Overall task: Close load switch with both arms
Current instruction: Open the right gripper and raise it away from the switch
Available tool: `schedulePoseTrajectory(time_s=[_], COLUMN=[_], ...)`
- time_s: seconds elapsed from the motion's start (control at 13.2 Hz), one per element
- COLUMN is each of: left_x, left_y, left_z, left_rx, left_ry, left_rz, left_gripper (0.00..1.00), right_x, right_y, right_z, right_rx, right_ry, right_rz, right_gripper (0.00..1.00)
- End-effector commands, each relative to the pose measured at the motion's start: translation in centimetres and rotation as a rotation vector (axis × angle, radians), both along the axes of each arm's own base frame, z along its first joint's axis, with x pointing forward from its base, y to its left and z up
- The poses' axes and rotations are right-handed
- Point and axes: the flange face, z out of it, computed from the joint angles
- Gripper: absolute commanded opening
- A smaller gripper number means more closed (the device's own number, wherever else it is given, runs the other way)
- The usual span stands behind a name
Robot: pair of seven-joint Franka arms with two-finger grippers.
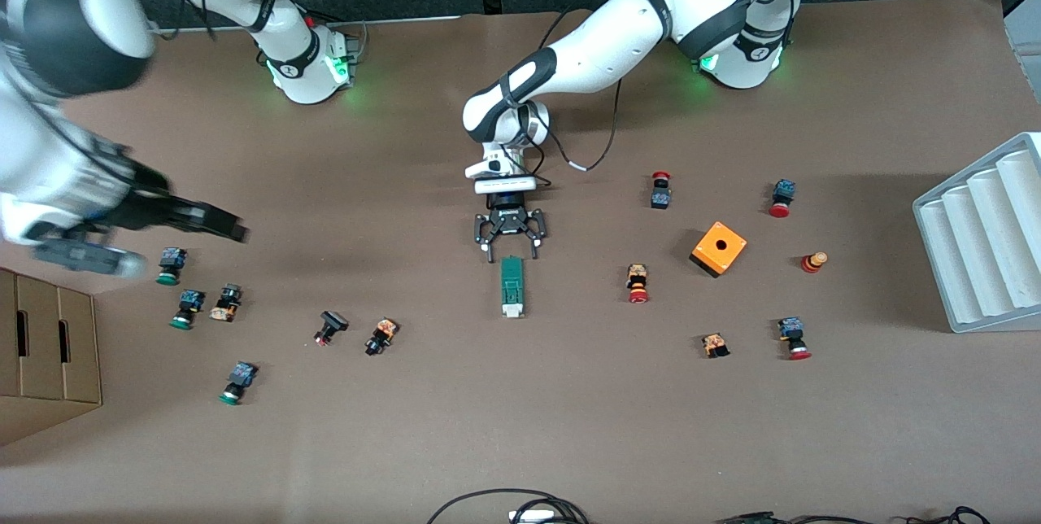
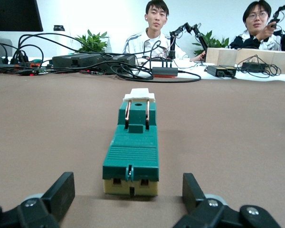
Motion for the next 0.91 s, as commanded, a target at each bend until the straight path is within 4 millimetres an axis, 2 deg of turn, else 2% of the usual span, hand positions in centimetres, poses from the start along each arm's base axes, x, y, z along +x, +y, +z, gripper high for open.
schedulePoseTrajectory(time_s=[0.0,0.08,0.23,0.68,0.83], left_x=[0.4,0.4,0.7,1.3,3.2], left_y=[-0.8,-1.4,-1.9,-3.0,-2.5], left_z=[1.6,2.9,5.1,10.5,13.4], left_rx=[0.068,0.082,0.125,0.225,0.29], left_ry=[0.079,0.12,0.18,0.354,0.44], left_rz=[0.018,0.024,0.023,0.002,-0.012], left_gripper=[1.0,1.0,1.0,0.98,0.98], right_x=[-2.3,-3.1,-3.8,-3.2,-3.2], right_y=[-4.0,-5.0,-5.6,-6.1,-6.4], right_z=[1.0,1.1,0.7,1.4,1.4], right_rx=[-0.041,-0.066,-0.076,-0.133,-0.129], right_ry=[-0.041,-0.055,-0.047,-0.061,-0.063], right_rz=[0.149,0.18,0.182,0.196,0.189], right_gripper=[1.0,1.0,1.0,1.0,1.0])
